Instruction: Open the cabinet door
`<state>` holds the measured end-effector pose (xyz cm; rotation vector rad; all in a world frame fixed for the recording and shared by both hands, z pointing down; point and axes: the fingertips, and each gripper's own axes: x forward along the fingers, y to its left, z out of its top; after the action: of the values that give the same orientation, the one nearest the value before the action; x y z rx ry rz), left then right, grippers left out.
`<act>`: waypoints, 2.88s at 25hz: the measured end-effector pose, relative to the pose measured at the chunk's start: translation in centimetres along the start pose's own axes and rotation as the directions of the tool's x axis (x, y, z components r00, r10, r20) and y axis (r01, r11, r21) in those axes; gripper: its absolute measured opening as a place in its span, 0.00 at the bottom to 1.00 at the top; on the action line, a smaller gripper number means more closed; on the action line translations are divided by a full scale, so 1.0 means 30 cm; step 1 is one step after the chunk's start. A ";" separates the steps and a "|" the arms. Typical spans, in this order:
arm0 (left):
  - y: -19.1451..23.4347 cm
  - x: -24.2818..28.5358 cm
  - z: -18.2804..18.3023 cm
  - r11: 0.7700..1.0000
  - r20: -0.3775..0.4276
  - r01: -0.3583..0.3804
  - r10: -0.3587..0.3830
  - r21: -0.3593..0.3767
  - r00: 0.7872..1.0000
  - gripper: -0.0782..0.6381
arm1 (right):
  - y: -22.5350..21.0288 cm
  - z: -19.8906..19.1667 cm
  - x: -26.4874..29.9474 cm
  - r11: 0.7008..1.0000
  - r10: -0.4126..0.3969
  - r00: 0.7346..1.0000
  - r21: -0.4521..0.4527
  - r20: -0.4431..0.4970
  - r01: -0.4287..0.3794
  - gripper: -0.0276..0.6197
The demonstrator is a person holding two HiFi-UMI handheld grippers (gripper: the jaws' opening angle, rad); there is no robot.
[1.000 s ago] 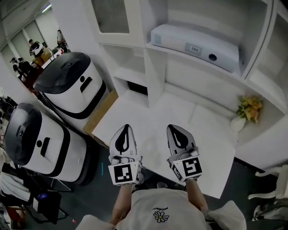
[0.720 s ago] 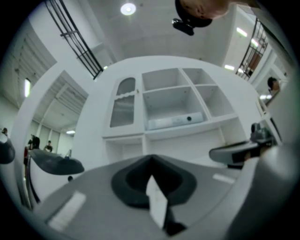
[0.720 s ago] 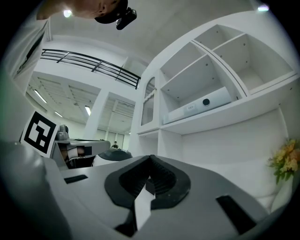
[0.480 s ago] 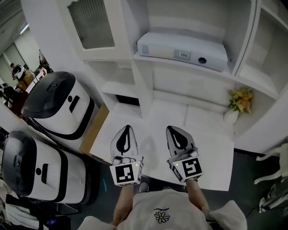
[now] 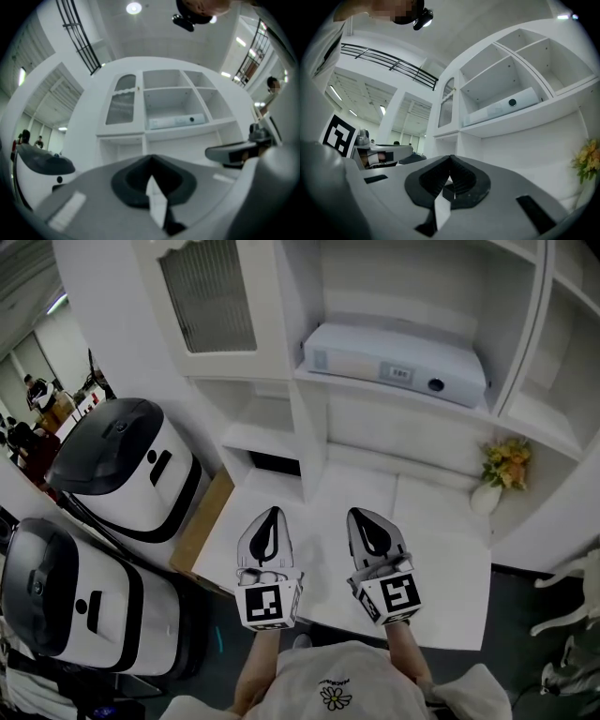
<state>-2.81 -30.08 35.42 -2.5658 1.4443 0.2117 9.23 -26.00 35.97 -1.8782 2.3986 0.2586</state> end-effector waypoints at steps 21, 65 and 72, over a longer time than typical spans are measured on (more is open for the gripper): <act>0.149 0.087 0.126 0.996 0.089 -0.065 0.060 0.053 0.994 0.12 | -0.073 0.783 0.689 0.984 0.143 0.965 -0.137 0.219 -0.115 0.42; 0.223 0.004 0.102 0.992 0.052 -0.121 0.119 0.047 0.992 0.12 | -0.078 0.732 0.886 0.997 0.069 0.996 -0.041 0.048 -0.067 0.15; 0.213 -0.014 0.082 0.989 0.038 -0.141 0.139 0.037 0.990 0.12 | -0.052 0.744 0.845 0.962 0.192 0.978 0.183 0.083 -0.204 0.13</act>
<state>-8.58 -32.39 32.51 -2.4191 1.6006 0.2441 3.75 -46.47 9.63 -1.5286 2.4703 0.0962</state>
